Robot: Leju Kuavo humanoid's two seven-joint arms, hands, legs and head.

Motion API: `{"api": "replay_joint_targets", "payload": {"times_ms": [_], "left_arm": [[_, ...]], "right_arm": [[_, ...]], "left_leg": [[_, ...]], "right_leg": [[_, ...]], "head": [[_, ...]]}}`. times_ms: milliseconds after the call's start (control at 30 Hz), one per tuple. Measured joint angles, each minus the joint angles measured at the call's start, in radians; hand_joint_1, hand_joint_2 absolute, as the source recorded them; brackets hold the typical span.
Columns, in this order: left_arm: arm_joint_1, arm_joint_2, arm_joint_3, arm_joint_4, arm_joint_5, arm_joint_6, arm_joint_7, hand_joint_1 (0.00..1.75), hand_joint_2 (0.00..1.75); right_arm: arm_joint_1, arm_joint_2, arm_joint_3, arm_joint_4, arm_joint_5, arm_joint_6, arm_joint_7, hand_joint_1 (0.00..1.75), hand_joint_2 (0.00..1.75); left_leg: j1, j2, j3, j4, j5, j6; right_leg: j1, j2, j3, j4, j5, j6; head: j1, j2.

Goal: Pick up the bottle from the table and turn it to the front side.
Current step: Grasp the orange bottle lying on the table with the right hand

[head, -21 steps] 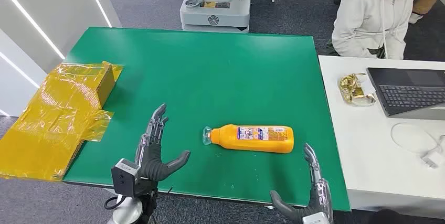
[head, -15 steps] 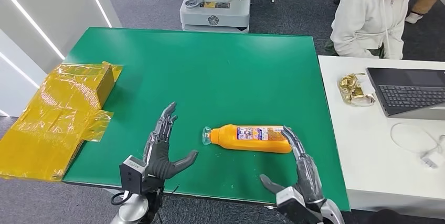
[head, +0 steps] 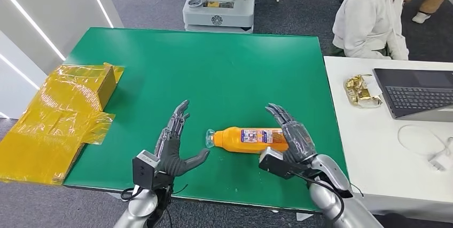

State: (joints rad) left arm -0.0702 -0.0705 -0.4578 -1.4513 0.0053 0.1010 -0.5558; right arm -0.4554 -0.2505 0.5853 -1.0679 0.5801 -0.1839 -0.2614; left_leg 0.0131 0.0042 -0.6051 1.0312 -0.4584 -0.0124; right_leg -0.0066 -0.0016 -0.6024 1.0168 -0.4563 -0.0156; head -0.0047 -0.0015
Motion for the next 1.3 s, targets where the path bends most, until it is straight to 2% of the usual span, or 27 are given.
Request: {"api": "replay_joint_targets", "payload": {"times_ms": [233,400,633,900,1300], "left_arm": [[-0.002,0.001,0.0,0.011,-0.002,-0.004,0.002,0.0,1.75],[-0.001,0.003,0.0,0.014,-0.02,-0.018,0.018,0.0,1.75],[0.001,0.0,0.0,0.014,-0.04,-0.04,0.035,0.0,1.75],[0.006,-0.014,0.01,0.013,-0.048,-0.069,0.07,0.0,1.75],[0.036,-0.027,0.04,-0.015,-0.047,-0.093,0.099,0.0,1.75]], "right_arm": [[-0.105,0.024,0.06,0.109,0.021,0.085,0.006,0.0,1.75],[-0.172,0.041,0.119,0.187,0.038,0.206,0.054,0.0,1.75],[-0.21,0.047,0.176,0.244,0.045,0.271,0.089,0.0,1.75],[-0.246,0.046,0.225,0.284,0.036,0.408,0.187,0.0,1.75],[-0.287,0.015,0.269,0.306,0.021,0.462,0.241,0.0,1.75]], "left_leg": [[0.0,-0.002,-0.001,0.0,0.0,0.0],[0.0,-0.002,-0.001,0.0,0.0,0.0],[0.0,-0.003,-0.001,0.0,0.0,0.0],[0.0,-0.002,0.0,0.0,0.0,0.0],[0.0,-0.003,0.001,0.001,0.0,0.0]], "right_leg": [[0.0,-0.002,0.0,0.0,0.0,0.0],[0.0,-0.003,0.0,0.0,0.0,0.0],[0.0,-0.003,0.0,0.0,0.0,0.0],[0.0,-0.002,0.001,0.0,0.0,0.0],[0.0,-0.003,0.003,0.0,0.0,0.0]], "head": [[0.0,0.0],[0.0,0.0],[0.0,0.0],[0.0,0.0],[0.0,0.0]]}}
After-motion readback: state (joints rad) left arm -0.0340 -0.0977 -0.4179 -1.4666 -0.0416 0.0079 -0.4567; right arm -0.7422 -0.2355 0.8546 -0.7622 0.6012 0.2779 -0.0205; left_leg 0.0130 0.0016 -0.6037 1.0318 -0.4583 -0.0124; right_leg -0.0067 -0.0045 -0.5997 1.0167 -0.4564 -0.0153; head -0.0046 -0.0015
